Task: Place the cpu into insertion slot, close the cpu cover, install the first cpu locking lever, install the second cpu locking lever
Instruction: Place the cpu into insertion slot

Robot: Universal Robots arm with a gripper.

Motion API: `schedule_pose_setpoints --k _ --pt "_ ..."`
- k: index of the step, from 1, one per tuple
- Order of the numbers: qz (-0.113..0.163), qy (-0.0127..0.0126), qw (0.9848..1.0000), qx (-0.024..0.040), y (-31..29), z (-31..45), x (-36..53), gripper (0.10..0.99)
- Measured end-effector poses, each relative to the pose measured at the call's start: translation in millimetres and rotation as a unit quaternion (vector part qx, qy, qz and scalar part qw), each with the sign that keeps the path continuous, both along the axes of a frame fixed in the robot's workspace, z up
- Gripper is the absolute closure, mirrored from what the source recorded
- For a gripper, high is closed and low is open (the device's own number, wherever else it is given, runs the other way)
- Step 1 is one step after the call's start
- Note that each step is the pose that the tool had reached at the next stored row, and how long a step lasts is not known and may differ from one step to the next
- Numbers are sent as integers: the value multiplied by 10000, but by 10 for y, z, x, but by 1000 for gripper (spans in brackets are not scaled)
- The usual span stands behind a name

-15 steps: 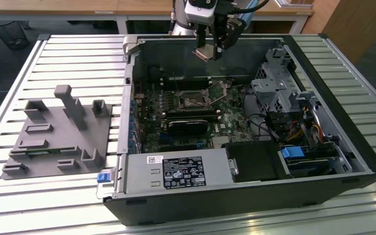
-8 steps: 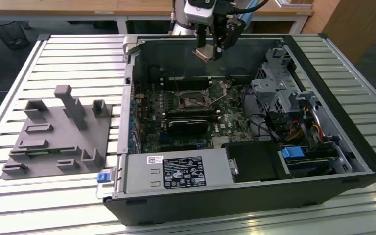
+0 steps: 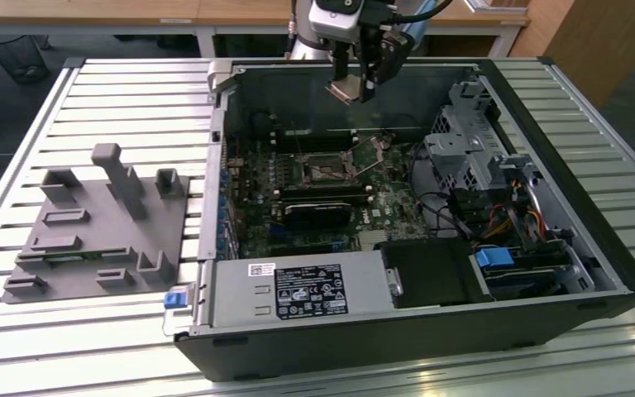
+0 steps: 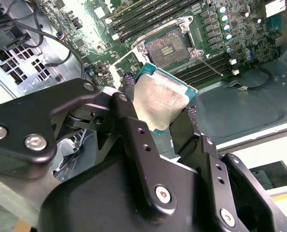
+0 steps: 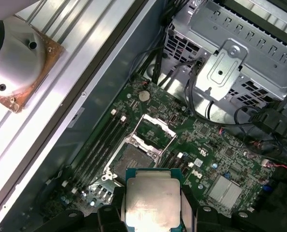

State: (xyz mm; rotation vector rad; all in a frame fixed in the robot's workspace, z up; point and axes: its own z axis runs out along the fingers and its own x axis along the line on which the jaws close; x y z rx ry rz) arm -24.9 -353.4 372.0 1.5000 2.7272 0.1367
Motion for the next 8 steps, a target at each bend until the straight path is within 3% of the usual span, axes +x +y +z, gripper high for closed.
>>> schedule_pose_setpoints --k 8 --pt "-354 0 9994 0 0 -25 -4 545"
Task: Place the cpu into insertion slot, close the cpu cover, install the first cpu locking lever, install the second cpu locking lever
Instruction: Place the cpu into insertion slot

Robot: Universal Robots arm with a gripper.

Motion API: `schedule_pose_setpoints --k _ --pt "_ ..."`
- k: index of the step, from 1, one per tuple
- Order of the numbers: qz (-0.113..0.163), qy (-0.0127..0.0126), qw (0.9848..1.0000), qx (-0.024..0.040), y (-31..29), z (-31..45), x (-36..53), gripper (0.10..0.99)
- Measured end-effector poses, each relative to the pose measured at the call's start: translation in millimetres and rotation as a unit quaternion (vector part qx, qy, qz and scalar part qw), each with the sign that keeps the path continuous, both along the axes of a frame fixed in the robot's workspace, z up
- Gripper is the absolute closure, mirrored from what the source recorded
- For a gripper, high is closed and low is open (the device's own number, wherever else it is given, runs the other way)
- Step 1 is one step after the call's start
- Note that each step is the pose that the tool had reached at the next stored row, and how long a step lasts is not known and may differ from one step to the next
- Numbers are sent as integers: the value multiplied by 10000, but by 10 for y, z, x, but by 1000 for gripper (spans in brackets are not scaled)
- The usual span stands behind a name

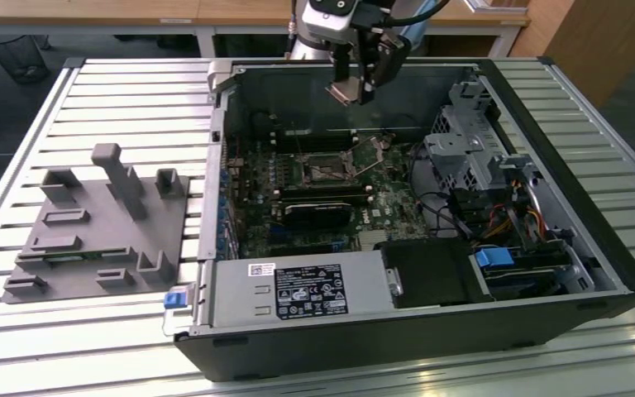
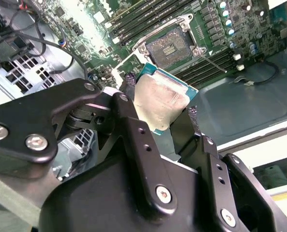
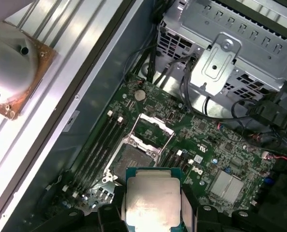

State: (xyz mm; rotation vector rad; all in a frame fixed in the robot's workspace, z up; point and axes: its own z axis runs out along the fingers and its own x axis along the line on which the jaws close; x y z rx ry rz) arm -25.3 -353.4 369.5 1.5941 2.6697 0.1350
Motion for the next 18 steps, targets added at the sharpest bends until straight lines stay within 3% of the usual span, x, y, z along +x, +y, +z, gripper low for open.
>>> schedule_pose_setpoints --k 18 --pt "-631 0 9980 0 0 -18 -3 545"
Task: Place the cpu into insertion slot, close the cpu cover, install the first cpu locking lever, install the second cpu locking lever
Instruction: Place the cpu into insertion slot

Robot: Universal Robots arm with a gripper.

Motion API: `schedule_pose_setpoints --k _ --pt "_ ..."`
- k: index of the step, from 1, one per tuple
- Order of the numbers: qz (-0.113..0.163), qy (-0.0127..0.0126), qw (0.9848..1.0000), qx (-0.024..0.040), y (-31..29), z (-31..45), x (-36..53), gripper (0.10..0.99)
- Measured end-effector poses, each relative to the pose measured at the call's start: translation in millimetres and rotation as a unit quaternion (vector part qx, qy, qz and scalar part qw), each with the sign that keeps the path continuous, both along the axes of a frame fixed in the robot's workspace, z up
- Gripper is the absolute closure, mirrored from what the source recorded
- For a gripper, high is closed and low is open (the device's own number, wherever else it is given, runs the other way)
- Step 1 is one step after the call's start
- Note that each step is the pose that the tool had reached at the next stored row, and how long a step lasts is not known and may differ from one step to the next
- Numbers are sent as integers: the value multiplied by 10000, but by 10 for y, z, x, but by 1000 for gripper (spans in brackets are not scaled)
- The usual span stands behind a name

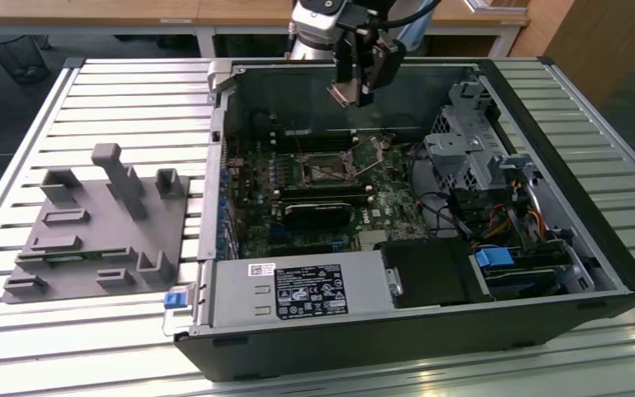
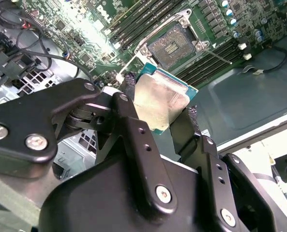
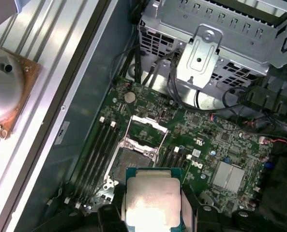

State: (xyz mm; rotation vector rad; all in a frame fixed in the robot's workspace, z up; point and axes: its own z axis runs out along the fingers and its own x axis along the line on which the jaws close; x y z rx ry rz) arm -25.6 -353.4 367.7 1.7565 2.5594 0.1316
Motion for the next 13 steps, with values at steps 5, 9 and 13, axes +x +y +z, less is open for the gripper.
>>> schedule_pose_setpoints --k 5,9,13 --pt "-132 0 9999 0 0 -3 -3 545" --pt "-231 0 9997 0 0 -6 -4 545" --pt "-324 0 9995 0 0 -9 -4 545"
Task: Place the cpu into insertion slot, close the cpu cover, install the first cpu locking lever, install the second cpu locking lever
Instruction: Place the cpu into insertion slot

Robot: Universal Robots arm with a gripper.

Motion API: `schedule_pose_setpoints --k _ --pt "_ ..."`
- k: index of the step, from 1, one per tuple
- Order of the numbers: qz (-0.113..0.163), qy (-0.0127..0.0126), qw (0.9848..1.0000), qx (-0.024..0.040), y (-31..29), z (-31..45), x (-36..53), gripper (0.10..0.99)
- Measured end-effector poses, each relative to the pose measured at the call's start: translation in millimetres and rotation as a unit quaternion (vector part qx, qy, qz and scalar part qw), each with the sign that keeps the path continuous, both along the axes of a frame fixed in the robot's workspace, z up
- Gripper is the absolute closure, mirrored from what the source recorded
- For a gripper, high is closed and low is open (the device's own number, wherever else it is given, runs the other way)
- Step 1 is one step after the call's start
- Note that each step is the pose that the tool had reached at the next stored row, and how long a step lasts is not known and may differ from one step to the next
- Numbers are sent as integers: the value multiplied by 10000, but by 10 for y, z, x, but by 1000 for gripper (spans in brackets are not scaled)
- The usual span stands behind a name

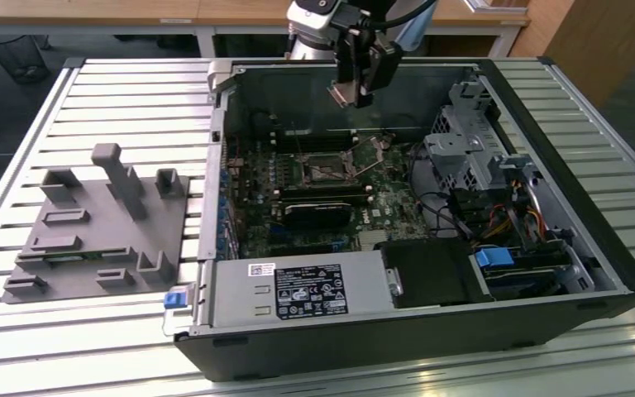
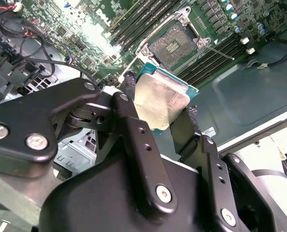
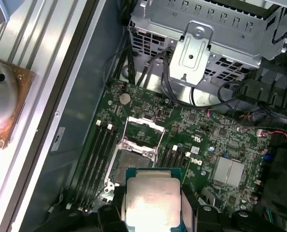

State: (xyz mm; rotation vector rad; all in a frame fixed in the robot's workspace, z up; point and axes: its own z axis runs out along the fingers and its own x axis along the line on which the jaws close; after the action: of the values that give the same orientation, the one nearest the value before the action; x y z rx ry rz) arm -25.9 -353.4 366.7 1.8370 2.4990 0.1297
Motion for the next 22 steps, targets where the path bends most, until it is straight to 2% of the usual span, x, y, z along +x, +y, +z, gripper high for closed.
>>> schedule_pose_setpoints --k 22 --pt "-488 0 9988 0 0 -19 0 545"
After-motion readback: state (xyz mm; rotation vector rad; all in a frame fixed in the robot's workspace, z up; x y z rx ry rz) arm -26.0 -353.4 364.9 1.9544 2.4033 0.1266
